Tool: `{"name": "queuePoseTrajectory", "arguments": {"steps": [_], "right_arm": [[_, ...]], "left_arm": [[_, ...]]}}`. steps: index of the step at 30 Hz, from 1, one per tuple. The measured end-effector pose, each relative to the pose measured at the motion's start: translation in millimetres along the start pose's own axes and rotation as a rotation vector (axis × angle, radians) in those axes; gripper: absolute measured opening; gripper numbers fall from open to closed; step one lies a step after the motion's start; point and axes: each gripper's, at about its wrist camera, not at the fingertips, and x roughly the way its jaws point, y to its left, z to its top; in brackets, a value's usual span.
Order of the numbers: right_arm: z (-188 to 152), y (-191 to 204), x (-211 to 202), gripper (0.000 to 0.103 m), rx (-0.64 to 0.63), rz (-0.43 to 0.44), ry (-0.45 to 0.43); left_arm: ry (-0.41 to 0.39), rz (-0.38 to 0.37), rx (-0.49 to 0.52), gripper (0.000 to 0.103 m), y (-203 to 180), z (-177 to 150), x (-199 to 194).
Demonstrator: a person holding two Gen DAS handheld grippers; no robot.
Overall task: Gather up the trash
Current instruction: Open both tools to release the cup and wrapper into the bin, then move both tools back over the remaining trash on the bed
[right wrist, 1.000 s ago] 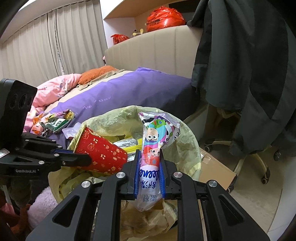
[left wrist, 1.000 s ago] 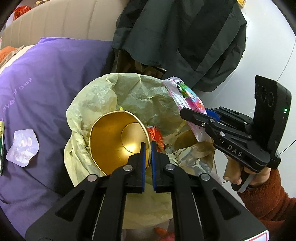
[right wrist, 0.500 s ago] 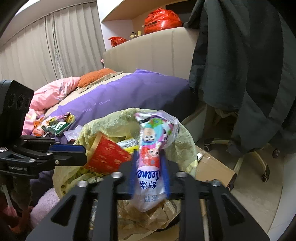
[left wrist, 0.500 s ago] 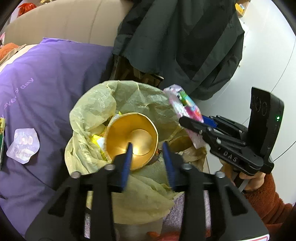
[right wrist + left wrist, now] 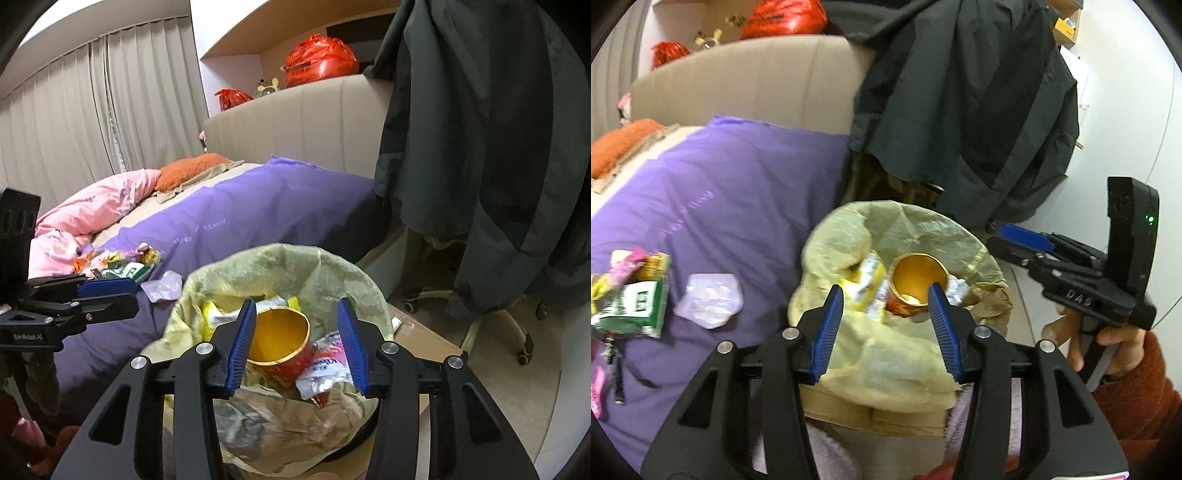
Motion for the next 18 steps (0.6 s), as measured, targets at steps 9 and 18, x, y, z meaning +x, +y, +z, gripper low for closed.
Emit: {"name": "queuePoseTrajectory", "arguments": {"steps": [9, 18], "right_arm": [[30, 57, -17, 0.065, -0.076, 0.037, -0.063], [44, 156, 10, 0.065, -0.235, 0.039, -0.039]], "left_arm": [[-0.135, 0.191, -0.105, 0.051, 74, -8, -69], [-0.202, 0.369, -0.205, 0.052, 184, -34, -144]]}}
